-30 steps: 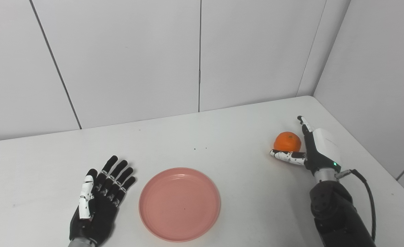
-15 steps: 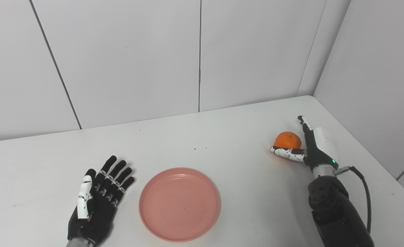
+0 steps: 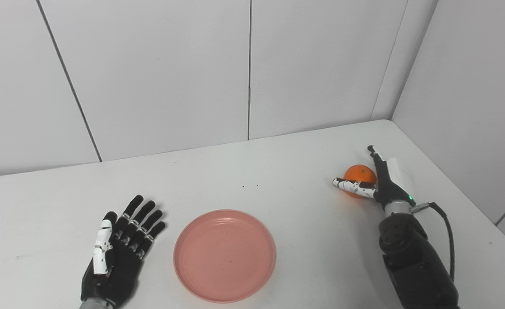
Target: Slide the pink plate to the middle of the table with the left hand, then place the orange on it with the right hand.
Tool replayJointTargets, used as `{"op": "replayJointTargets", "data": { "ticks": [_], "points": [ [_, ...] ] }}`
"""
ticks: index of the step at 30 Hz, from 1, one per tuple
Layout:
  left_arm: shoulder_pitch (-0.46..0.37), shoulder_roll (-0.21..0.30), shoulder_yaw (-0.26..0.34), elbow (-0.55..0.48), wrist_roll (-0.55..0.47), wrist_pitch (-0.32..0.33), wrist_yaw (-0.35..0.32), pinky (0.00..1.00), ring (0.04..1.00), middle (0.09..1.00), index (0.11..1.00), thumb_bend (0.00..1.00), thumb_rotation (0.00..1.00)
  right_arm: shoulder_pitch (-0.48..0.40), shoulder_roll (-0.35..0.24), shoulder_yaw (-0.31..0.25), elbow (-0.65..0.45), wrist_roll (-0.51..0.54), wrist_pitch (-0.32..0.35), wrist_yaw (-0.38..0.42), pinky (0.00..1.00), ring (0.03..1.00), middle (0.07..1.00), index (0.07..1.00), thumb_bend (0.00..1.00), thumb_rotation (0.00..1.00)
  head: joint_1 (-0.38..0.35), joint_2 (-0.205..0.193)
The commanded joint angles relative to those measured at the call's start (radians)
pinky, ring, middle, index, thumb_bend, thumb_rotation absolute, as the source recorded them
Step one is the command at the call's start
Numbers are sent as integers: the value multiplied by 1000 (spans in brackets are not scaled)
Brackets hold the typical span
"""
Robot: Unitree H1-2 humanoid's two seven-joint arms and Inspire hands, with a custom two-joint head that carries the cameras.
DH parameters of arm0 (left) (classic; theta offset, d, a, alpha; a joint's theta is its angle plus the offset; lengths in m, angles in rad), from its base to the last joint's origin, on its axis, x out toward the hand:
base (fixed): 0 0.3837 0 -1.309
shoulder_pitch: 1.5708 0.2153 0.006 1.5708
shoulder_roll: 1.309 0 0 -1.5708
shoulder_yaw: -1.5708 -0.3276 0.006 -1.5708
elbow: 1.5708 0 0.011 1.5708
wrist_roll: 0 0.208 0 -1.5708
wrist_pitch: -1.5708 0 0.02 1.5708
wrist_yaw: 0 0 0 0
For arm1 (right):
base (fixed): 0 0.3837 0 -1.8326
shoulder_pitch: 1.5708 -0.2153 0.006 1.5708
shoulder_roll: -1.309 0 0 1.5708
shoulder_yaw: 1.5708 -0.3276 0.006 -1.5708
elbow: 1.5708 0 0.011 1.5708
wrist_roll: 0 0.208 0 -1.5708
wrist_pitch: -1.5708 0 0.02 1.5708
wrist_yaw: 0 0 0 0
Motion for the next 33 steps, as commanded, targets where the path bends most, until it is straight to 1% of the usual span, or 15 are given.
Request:
{"op": "replayJointTargets", "data": {
  "ticks": [1, 9, 10, 11, 12, 14, 17, 18, 21, 22, 23, 24, 25, 28, 33],
  "points": [
    [4, 14, -5, 16, 7, 16, -4, 893, 887, 892, 886, 315, 1000, -39, -36, 3, -4, -6, 13, 1, 743, 856, 901, 908, 1000, 459, 1, 2],
    [9, 13, -9, 3, 12, 23, 8, 884, 881, 885, 881, 317, 1000, -49, -44, 10, 14, 5, 14, 11, 722, 814, 855, 869, 1000, 436, 3, 6],
    [9, 13, -10, 3, 13, 23, 8, 884, 881, 886, 883, 317, 1000, -48, -45, 9, 12, 12, 13, 9, 688, 787, 832, 853, 1000, 412, 4, 4],
    [9, 13, -10, 5, 14, 23, 6, 884, 881, 887, 885, 318, 1000, -47, -47, 13, 11, 15, 10, 6, 549, 669, 743, 826, 1000, 388, 5, 3],
    [10, 14, -12, 6, 15, 19, 3, 886, 882, 889, 886, 318, 1000, -45, -53, 19, 11, 13, 7, 4, 485, 610, 692, 803, 998, 370, 6, 3],
    [10, 14, -14, 7, 14, 17, 0, 893, 885, 892, 890, 315, 1000, -42, -64, 35, 10, 0, 7, 6, 517, 617, 676, 730, 976, 295, 7, 5],
    [11, 12, -15, 0, 16, 23, 8, 889, 881, 889, 888, 315, 1000, -41, -79, 55, 8, -11, 10, 11, 540, 620, 674, 684, 963, 246, 6, 7],
    [11, 12, -16, 1, 17, 21, 7, 886, 880, 887, 886, 314, 1000, -40, -84, 61, 7, -13, 11, 16, 511, 582, 638, 636, 946, 182, 6, 7],
    [11, 12, -16, 0, 17, 21, 8, 885, 879, 884, 883, 320, 1000, -39, -94, 71, 2, -25, 15, 32, 458, 526, 582, 565, 927, 58, 6, 7],
    [12, 11, -15, -2, 17, 25, 12, 883, 877, 883, 882, 321, 1000, -38, -94, 70, 2, -27, 15, 37, 449, 519, 576, 535, 781, 76, 6, 7],
    [11, 10, -15, -3, 17, 26, 13, 883, 877, 882, 881, 321, 1000, -39, -93, 65, 3, -32, 16, 44, 448, 518, 575, 526, 730, 87, 6, 7],
    [11, 11, -15, -4, 16, 26, 11, 885, 878, 884, 883, 321, 1000, -38, -90, 60, 0, -39, 16, 51, 449, 521, 577, 504, 608, 114, 6, 13],
    [12, 12, -16, -3, 16, 25, 10, 888, 880, 886, 885, 320, 1000, -39, -83, 49, 0, -52, 16, 64, 449, 521, 576, 496, 567, 122, 6, 13],
    [12, 14, -16, -2, 14, 25, 6, 890, 883, 890, 889, 320, 1000, -41, -74, 32, -1, -81, 17, 86, 472, 532, 580, 488, 527, 129, 6, 16],
    [13, 12, -15, -7, 16, 30, 13, 881, 878, 888, 888, 322, 1000, -38, -64, 13, -11, -108, 17, 104, 483, 534, 575, 487, 523, 127, 9, 17]
  ]
}}
